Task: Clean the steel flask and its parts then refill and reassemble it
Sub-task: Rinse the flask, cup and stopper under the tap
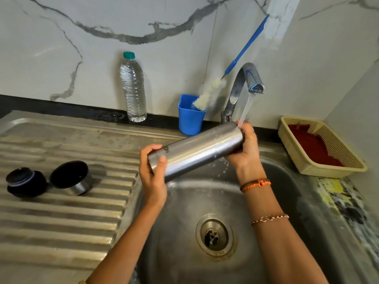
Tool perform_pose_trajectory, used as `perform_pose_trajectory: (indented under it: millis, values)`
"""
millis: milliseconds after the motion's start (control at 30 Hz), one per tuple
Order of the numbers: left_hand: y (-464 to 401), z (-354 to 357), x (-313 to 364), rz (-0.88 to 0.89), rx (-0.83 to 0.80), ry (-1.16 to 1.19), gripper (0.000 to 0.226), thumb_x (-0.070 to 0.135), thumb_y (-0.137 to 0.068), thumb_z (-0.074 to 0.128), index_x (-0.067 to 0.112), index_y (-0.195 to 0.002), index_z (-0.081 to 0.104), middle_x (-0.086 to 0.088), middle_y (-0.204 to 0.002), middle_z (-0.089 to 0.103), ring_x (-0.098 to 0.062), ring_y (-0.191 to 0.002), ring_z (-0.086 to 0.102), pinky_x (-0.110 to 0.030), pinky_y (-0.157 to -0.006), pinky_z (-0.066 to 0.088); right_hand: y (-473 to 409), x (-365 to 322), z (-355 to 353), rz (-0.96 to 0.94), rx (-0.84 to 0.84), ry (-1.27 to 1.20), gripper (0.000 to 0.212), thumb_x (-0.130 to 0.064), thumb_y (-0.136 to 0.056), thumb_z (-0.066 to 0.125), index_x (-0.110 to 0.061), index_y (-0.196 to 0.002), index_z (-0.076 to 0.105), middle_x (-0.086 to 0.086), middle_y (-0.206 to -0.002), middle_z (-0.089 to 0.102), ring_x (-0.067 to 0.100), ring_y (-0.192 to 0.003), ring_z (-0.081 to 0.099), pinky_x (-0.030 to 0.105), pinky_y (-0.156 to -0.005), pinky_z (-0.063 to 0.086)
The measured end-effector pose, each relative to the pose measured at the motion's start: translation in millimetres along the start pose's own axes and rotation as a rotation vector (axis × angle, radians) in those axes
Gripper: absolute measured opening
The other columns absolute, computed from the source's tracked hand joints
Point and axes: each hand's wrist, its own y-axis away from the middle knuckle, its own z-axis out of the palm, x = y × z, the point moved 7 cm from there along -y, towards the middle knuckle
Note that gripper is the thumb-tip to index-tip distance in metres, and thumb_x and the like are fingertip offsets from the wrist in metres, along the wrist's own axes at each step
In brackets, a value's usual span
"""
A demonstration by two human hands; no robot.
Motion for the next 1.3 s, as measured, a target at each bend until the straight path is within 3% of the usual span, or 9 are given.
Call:
perform_pose_trajectory:
  millis: [100,167,233,400,633,767,900,1067,1300]
  values:
    - [29.3,5.4,-61.7,-1.126,-0.038,0.247,0.041,0.049,-0.082,0.051,0.010,-0.094,0.055,-0.011,-0.081,0.058,-0.027,-0.056,0.059,-0.014,-0.029,0.034,13.8,-27.0,23.6,-0.179,-0.371,-0.003,0.039,-0.018,-0.047,0.084,-0.016,-0.081,0.065,0.004,-0.083,0.066,0.019,-0.082,0.063,0.037,-0.083,0.054]
    - [53.0,4.5,-66.8,-1.382,-0.069,0.299,0.053,0.053,-0.082,0.051,0.004,-0.099,0.053,-0.017,-0.079,0.057,-0.028,-0.043,0.057,-0.012,-0.026,0.032,10.4,-21.8,25.8,-0.170,-0.403,-0.019,0.049,-0.020,-0.038,0.089,-0.016,-0.081,0.067,0.001,-0.078,0.069,0.016,-0.076,0.066,0.032,-0.075,0.056]
    - [60.6,5.0,-60.7,-1.316,-0.018,0.308,0.051,0.053,-0.083,0.052,0.004,-0.097,0.053,-0.017,-0.080,0.059,-0.027,-0.047,0.058,-0.014,-0.029,0.037,0.4,-6.1,13.7,-0.095,-0.184,-0.019,0.033,-0.023,-0.058,0.080,-0.015,-0.086,0.066,0.004,-0.077,0.068,0.019,-0.076,0.064,0.035,-0.072,0.055]
    - [13.4,13.8,-13.6,-0.412,0.002,0.038,0.009,0.038,-0.088,0.054,0.031,-0.093,0.050,-0.002,-0.094,0.057,-0.015,-0.071,0.061,-0.021,-0.043,0.047,-5.0,11.3,-13.1,0.003,0.253,-0.058,0.058,-0.042,-0.064,0.074,-0.013,-0.112,0.061,0.009,-0.108,0.064,0.027,-0.094,0.061,0.047,-0.086,0.052]
    - [30.6,12.1,-56.5,-1.231,0.009,0.201,0.045,0.052,-0.082,0.049,0.006,-0.080,0.051,-0.010,-0.068,0.050,-0.016,-0.027,0.042,-0.007,-0.025,0.024,18.9,-28.0,24.0,-0.121,-0.134,0.189,0.045,-0.007,-0.065,0.074,-0.009,-0.105,0.054,0.008,-0.091,0.059,0.018,-0.081,0.058,0.035,-0.078,0.052]
    - [31.0,19.5,-40.1,-0.863,0.031,0.152,0.033,0.050,-0.089,0.046,0.017,-0.087,0.054,-0.011,-0.083,0.061,-0.022,-0.062,0.060,-0.019,-0.043,0.047,4.4,-21.9,4.8,-0.063,-0.022,0.020,0.018,-0.017,-0.071,0.066,-0.014,-0.087,0.058,0.007,-0.079,0.059,0.020,-0.072,0.057,0.030,-0.067,0.053]
    - [5.3,48.4,-23.0,-0.543,-0.165,0.104,0.012,0.036,-0.087,0.049,0.035,-0.097,0.056,-0.007,-0.120,0.055,-0.027,-0.113,0.052,-0.044,-0.090,0.046,10.4,-22.9,-42.8,-0.122,0.344,-0.170,0.043,-0.027,-0.065,0.074,-0.012,-0.101,0.057,0.007,-0.088,0.063,0.022,-0.081,0.061,0.032,-0.070,0.052]
    - [-16.6,118.8,5.9,-0.143,-0.494,0.136,0.027,0.010,-0.076,0.043,0.015,-0.100,0.054,0.001,-0.102,0.057,0.007,-0.091,0.053,-0.005,-0.077,0.039,25.7,-62.4,-78.5,-0.274,0.494,-0.328,0.027,-0.034,-0.068,0.072,-0.019,-0.078,0.051,0.004,-0.095,0.067,0.020,-0.088,0.063,0.027,-0.074,0.051]
    - [-14.3,182.2,-15.8,-0.815,-0.729,-0.227,0.026,0.026,-0.093,0.044,0.021,-0.074,0.061,-0.008,-0.091,0.056,-0.022,-0.074,0.054,-0.030,-0.056,0.045,48.9,-72.3,-122.5,-0.412,0.560,-0.561,0.014,-0.025,-0.080,0.058,-0.020,-0.069,0.050,-0.008,-0.043,0.058,0.012,-0.052,0.058,0.016,-0.050,0.046]
